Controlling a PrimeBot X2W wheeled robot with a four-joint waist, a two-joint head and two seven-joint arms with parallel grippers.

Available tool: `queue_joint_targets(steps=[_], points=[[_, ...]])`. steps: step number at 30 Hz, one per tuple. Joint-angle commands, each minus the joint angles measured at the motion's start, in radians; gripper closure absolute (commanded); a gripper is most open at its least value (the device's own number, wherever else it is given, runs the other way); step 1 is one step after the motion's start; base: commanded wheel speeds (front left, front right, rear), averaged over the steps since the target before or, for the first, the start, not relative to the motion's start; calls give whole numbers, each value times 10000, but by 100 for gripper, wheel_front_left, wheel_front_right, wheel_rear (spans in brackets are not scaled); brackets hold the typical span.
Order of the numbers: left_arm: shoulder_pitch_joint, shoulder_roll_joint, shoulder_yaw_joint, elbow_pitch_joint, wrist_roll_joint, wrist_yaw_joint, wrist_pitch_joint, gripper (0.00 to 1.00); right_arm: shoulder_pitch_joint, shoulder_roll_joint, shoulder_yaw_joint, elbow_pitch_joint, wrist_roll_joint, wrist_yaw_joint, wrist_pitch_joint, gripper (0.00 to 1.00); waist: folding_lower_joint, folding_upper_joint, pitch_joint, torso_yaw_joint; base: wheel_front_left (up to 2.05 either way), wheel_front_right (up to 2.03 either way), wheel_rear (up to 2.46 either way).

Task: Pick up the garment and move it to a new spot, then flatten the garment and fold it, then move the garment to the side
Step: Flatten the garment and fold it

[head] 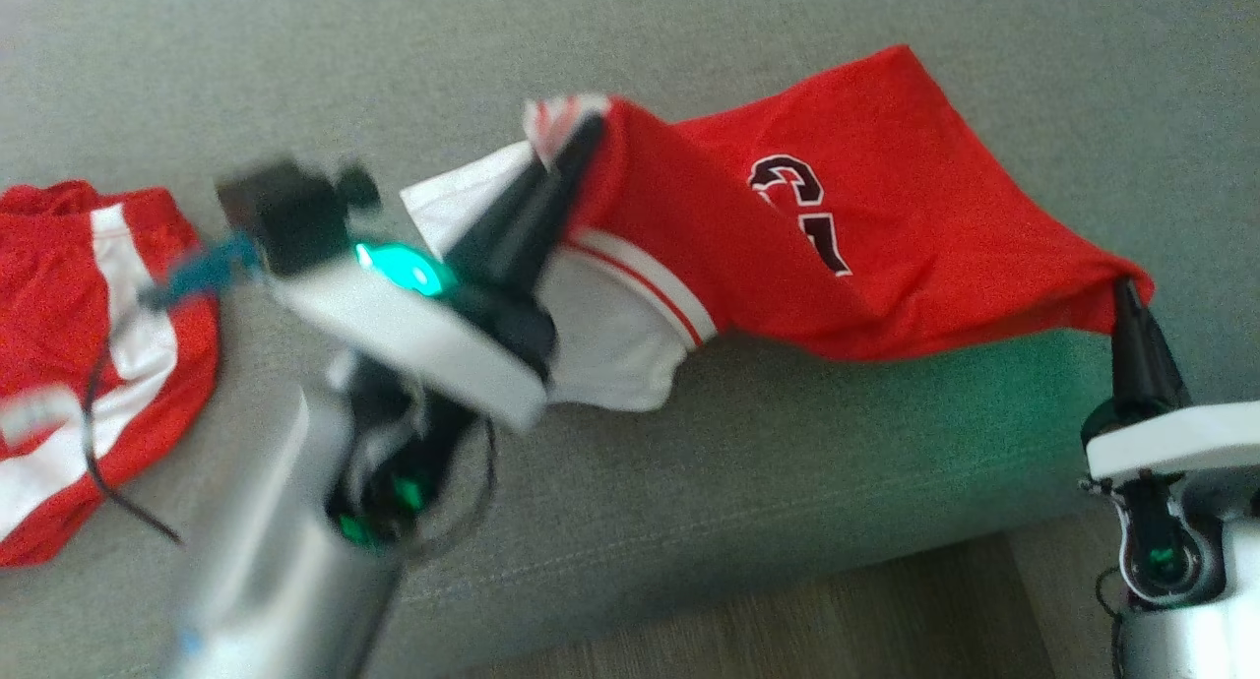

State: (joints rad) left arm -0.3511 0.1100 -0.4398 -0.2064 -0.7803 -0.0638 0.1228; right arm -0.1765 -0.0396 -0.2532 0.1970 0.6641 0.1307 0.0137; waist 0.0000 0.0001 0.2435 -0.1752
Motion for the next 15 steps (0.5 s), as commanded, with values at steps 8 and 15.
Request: queue_joint_targets(steps=[8,15], points=[[-3245,770,180,4064,466,-657,-2657,0,-860,-107,911,-158,406,0,-443,100,0,-1,827,-265,0,0,0],[-1828,1313,-1324,4916,1396,-577,-3796,0,-619,-107,883,4,445,0,-623,100,0,-1,838,167,0,0,0]])
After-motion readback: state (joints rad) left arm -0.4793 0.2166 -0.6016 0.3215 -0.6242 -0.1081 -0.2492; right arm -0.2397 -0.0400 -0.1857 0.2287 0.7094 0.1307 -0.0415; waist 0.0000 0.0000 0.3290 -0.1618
